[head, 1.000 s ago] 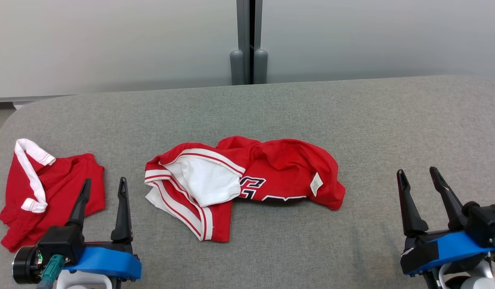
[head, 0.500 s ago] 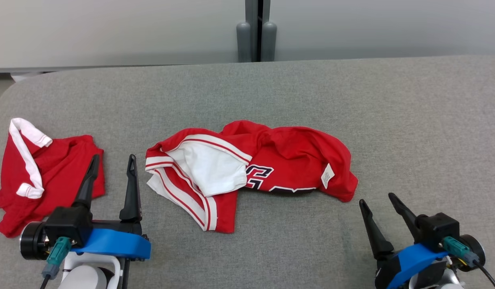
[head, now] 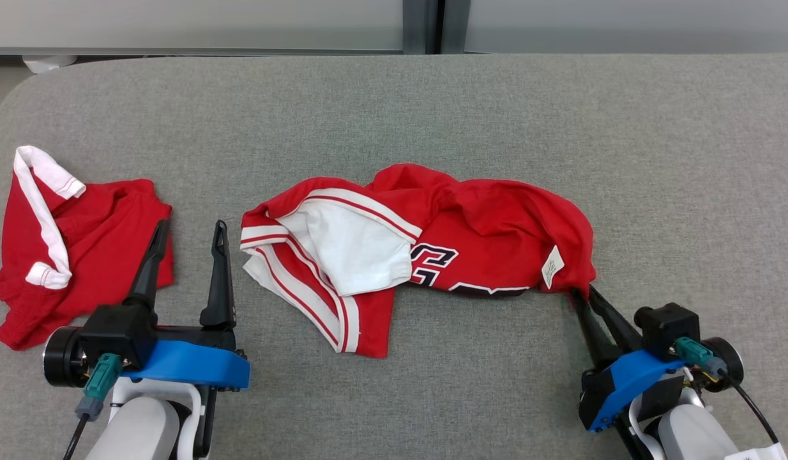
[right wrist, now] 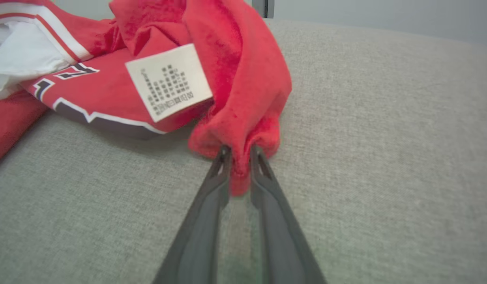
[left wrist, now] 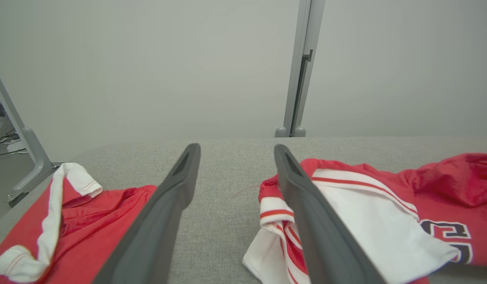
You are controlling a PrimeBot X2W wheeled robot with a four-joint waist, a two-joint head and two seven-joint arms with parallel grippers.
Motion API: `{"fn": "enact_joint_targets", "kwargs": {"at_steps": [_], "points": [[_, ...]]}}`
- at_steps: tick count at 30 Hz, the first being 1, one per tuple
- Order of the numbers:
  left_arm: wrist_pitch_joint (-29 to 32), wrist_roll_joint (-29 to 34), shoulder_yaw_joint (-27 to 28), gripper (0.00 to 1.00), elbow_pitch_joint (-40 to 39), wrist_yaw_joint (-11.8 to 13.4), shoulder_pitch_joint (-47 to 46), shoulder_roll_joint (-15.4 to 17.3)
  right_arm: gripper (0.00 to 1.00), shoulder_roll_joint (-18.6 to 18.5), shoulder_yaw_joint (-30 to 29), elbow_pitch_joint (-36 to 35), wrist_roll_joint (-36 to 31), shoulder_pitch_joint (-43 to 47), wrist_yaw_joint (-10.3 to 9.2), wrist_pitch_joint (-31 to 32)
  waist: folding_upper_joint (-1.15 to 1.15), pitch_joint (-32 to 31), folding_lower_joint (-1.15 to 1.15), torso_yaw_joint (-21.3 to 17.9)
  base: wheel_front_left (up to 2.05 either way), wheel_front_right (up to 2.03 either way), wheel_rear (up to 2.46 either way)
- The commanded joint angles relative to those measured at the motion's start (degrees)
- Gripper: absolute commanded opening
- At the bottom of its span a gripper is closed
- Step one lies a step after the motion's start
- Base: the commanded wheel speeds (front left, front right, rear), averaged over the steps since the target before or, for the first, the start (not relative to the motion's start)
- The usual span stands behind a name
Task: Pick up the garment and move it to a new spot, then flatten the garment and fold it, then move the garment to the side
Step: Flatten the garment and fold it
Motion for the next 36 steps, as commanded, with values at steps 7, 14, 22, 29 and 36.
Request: {"fn": "enact_joint_targets", "kwargs": {"at_steps": [7,14,22,29,36], "points": [[-0.51,0.57,0.61,1.0,0.71,-0.08,0.07,-0.45,0.0,-2.37,-0.05,-4.19,3.25,0.87,0.01,-3.5,0.0,-1.46,-0.01,-1.29,0.0,0.0,0.0],[-0.65,0.81,1.17,1.0,0.31,0.14,0.55,-0.79,0.0,-4.99,-4.85,-14.92,5.59,3.87,0.01,-0.78,0.0,-2.19,-0.01,-2.73,0.0,0.0,0.0],[-0.68,0.91,1.45,1.0,0.49,-0.19,-0.12,-1.43,0.0,-4.75,-12.01,-22.12,6.6,5.26,0.01,5.74,0.0,-1.31,-0.01,-3.02,0.0,0.0,0.0],[-0.66,1.54,1.22,1.0,0.24,-0.67,-1.97,-1.79,0.0,-4.86,-14.6,-16.74,7.47,1.9,0.01,9.78,0.0,1.94,-0.01,-2.09,0.0,0.0,0.0],[-0.67,1.99,0.71,1.0,1.06,-1.73,-4.69,-2.58,0.0,-5.87,-15.67,-5.35,10.19,-4.44,0.01,9.61,0.0,5.72,-0.01,-0.9,0.0,0.0,0.0]]}}
